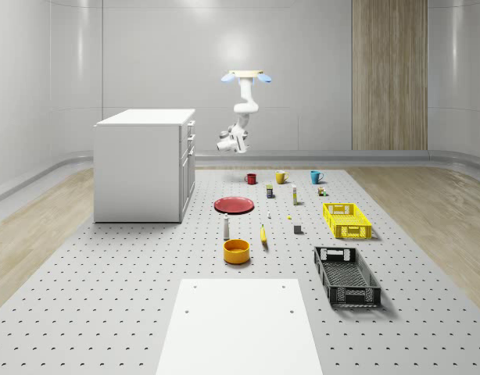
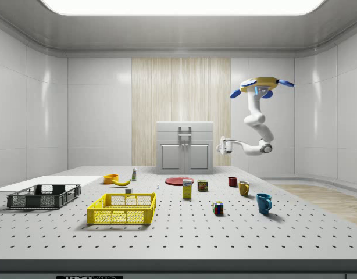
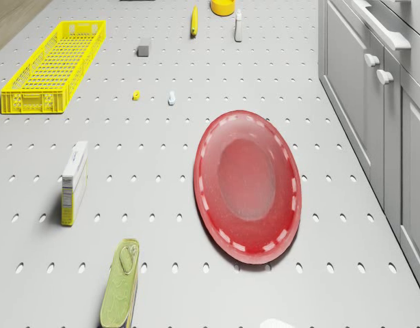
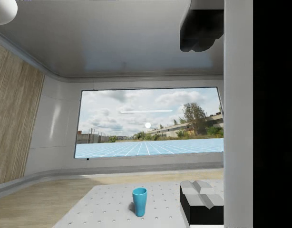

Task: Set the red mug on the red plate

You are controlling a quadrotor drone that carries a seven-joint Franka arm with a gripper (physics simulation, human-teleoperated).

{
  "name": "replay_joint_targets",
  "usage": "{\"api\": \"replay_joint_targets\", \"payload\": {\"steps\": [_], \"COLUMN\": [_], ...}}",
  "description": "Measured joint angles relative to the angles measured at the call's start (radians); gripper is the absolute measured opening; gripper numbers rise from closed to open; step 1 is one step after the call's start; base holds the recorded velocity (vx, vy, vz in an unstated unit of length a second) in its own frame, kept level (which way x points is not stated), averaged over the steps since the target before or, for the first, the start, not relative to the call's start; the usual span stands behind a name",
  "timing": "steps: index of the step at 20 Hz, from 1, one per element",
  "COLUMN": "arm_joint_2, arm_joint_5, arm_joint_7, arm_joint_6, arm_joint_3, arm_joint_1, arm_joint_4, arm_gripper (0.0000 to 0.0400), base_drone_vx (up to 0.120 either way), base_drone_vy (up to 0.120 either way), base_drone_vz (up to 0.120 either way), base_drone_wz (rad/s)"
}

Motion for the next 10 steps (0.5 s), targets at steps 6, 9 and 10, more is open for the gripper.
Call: {"api": "replay_joint_targets", "payload": {"steps": [6,9,10], "arm_joint_2": [-0.085,-0.123,-0.135], "arm_joint_5": [-0.601,-0.769,-0.806], "arm_joint_7": [0.258,0.368,0.398], "arm_joint_6": [-0.085,-0.156,-0.176], "arm_joint_3": [0.308,0.401,0.424], "arm_joint_1": [-0.291,-0.445,-0.489], "arm_joint_4": [-0.333,-0.407,-0.421], "arm_gripper": [0.04,0.04,0.04], "base_drone_vx": [0.073,0.0,0.0], "base_drone_vy": [0.0,0.0,0.0], "base_drone_vz": [-0.12,-0.12,-0.12], "base_drone_wz": [0.0,0.0,0.0]}}
